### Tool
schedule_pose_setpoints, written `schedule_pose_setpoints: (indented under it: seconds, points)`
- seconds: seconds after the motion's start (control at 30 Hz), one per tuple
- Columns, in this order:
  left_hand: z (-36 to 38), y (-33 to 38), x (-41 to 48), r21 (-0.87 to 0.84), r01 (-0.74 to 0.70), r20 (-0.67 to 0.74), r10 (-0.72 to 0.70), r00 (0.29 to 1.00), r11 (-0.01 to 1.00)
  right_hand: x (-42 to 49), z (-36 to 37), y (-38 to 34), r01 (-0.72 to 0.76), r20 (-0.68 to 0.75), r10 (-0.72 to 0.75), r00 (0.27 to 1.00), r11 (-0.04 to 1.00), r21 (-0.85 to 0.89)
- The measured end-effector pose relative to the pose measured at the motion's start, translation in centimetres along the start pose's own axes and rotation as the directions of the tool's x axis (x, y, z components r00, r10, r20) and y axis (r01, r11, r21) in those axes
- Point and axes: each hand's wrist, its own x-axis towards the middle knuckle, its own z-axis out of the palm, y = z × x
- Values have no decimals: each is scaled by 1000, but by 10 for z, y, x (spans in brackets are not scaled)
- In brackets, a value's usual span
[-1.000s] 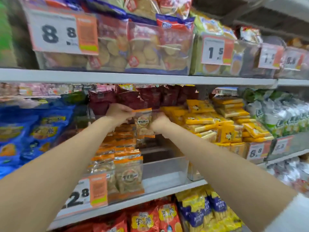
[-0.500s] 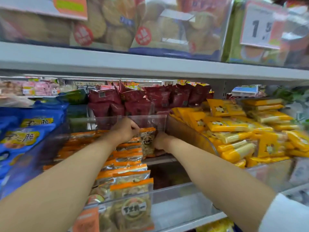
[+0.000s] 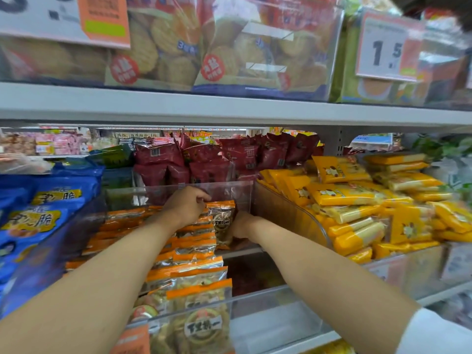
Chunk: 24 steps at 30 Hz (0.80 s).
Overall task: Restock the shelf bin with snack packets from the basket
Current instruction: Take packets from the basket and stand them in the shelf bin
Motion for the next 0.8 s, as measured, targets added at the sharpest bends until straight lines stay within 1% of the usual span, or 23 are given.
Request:
schedule_pose_setpoints:
  seconds: [0.1,0.23,0.3,0.4,0.47,0.53,0.57,0.6,0.63,0.67,0.73,0.8]
  points:
    - [0,-1,1,12,0,8,0,1000,1000,0,-4,0,-38,67,41,997,999,-38]
    - [0,0,0,-4,19,5,-19,1000,1000,-5,-12,1,-94,77,99,992,993,-74]
    - [-6,4,-6,-4,31,16,-31,999,1000,-13,-16,-1,-74,22,77,997,991,-114]
    - [-18,15,-13,11,37,30,-37,999,999,-24,-24,-8,20,-105,-30,994,996,-91]
    - [-31,29,-24,-12,37,13,-37,999,999,-37,-28,-17,5,-157,-18,987,997,-82]
    - [-43,47,-39,-10,51,-9,-51,999,999,-54,-28,-21,4,-233,-4,972,1000,2]
    - [-48,57,-50,-10,63,-19,-63,998,998,-64,-28,-20,41,-261,-18,965,996,80]
    - [-52,67,-61,-17,70,-30,-71,997,997,-79,-28,-19,96,-303,-42,952,981,166]
    - [-56,76,-74,-29,63,-45,-65,997,998,-98,-28,-15,172,-383,-74,921,958,229]
    - [-58,85,-87,-42,45,-59,-48,997,998,-119,-27,-10,245,-475,-101,874,936,253]
    - [-59,100,-115,-67,5,-74,-10,997,998,-163,-23,3,366,-600,-154,785,897,247]
    - [-54,115,-143,-68,-33,-63,28,998,997,-203,-17,19,448,-661,-223,716,873,191]
